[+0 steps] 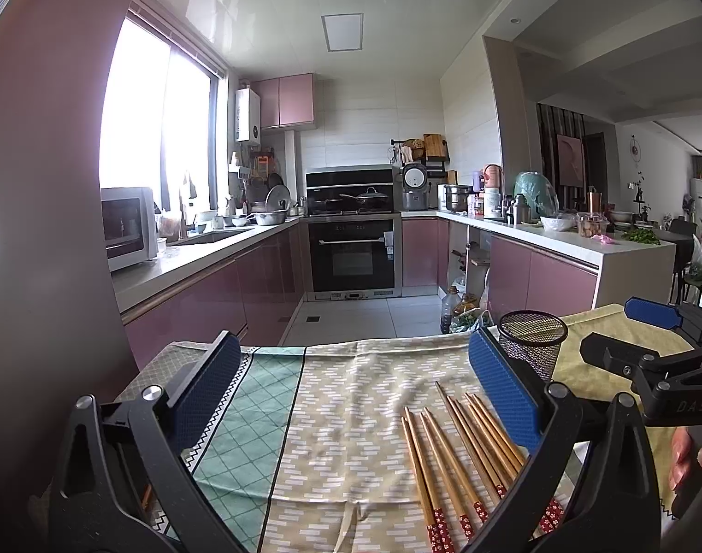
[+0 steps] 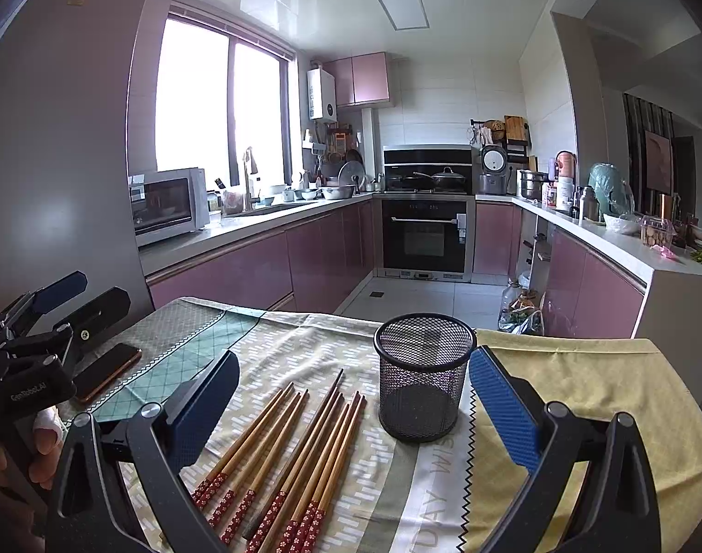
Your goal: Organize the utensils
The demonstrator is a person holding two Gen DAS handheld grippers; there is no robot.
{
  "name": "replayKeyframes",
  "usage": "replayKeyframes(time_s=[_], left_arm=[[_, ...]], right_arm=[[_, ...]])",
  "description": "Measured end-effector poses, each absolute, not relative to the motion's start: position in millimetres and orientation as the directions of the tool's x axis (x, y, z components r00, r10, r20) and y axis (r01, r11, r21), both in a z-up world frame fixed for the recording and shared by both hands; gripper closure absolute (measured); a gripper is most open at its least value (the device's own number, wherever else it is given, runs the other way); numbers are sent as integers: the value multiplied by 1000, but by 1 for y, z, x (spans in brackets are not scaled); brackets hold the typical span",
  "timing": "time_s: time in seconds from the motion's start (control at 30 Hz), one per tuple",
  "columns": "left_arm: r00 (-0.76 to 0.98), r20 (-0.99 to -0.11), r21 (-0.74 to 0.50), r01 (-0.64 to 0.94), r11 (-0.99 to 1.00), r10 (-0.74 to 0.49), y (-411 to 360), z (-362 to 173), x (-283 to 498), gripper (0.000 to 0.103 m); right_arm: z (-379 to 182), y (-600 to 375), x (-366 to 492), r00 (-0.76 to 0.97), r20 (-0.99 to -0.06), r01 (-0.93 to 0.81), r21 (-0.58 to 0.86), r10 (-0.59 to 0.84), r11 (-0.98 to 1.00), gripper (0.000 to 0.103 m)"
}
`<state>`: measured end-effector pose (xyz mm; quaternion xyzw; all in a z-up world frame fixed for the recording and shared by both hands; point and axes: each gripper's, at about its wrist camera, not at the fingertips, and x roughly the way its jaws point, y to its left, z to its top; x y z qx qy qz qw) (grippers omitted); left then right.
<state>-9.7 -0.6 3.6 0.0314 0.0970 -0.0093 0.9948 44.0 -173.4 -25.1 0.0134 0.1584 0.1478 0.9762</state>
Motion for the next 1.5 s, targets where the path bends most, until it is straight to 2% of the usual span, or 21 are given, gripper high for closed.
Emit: replayKeyframes(time_s=[1.5], left_arm=[[984,-175,70,26,997,-14,-4,4,-11,5]], right_arm=[[-27,-175,42,908,-297,-284,80,295,955,6]])
